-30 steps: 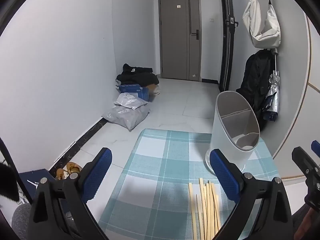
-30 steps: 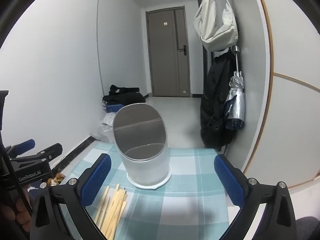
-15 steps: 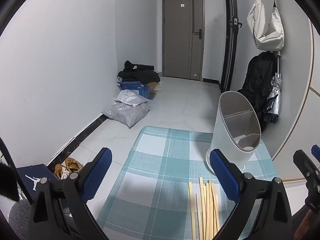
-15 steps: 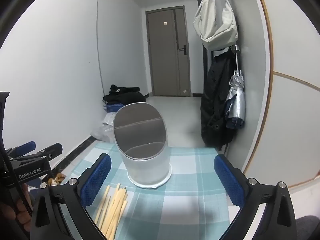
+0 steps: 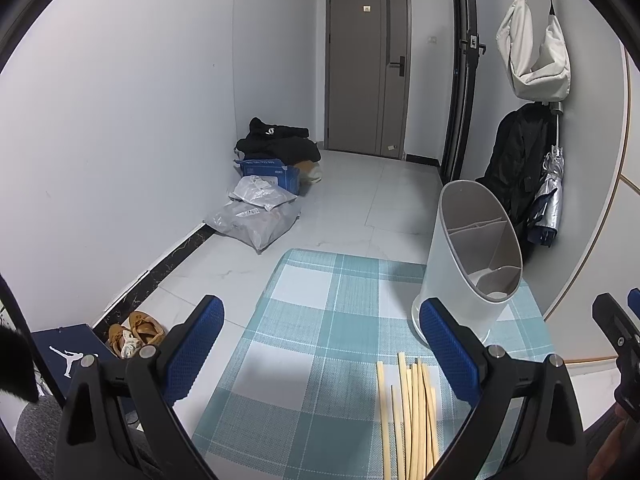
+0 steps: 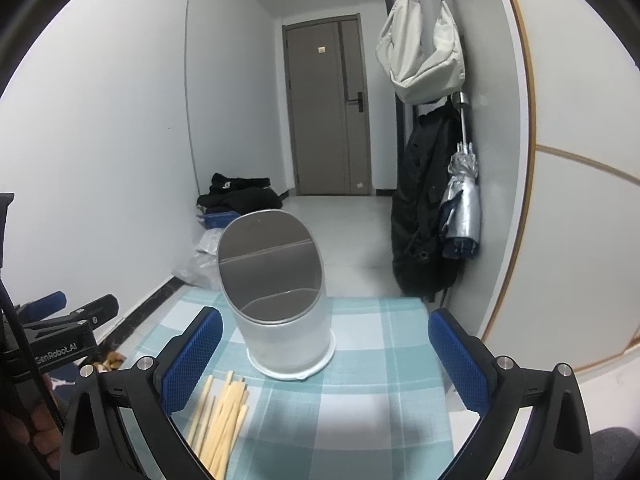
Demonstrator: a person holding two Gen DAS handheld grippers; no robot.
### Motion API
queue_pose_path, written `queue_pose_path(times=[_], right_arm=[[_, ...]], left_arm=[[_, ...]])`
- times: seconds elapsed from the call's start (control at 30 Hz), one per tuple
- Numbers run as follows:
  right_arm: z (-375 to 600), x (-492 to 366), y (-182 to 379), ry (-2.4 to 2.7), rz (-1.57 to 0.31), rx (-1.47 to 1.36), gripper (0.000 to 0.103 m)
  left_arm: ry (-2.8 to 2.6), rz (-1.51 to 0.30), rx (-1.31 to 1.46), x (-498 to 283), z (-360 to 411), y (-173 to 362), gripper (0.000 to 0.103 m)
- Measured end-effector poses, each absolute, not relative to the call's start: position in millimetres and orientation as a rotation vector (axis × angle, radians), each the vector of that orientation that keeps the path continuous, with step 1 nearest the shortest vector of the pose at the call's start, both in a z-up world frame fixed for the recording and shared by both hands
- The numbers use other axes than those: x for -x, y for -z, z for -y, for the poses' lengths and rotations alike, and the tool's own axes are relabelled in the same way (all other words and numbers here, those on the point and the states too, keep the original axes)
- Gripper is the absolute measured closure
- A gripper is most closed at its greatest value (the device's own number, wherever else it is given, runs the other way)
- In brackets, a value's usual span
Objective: Organize utensils
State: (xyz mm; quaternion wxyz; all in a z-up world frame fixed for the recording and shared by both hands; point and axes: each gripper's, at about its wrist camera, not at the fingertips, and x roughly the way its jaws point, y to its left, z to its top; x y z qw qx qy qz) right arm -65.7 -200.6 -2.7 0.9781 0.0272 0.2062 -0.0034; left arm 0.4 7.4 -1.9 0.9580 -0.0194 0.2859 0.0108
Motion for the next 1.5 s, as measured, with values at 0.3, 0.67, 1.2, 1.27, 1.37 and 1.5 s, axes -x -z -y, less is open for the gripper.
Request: queue_pose_path(times=[0.3,0.67,1.2,1.27,1.37,1.5], right_arm=[[198,72,5,-0.008,-0.363,-0.052,0.000],[202,69,6,0.028,-0.407,-0.073,0.000],[201,70,5,0.000,-0.413,-0.066,0.000],[201,70,4,-0.003,-0.412,-0.066,0.000],[201,69,4,-0.005,-0.415,-0.060,0.000],[200,67,7,-0.012,-0.431,-0.056,0.000]], left_arm=[[-0.021,-0.580,0.038,-1,-8,2,0.006],[-0.025,-0.584,0.041,-1,-6,3,0.006],[-0.030,-0.589,0.047,0,-5,5,0.006],[-0.031,-0.592,0.045,0,-5,5,0.006],[-0.028,-0.599,0.046,-2,-4,7,0.006],[-0.002,-0.635,0.058,-7,-6,13,0.006]])
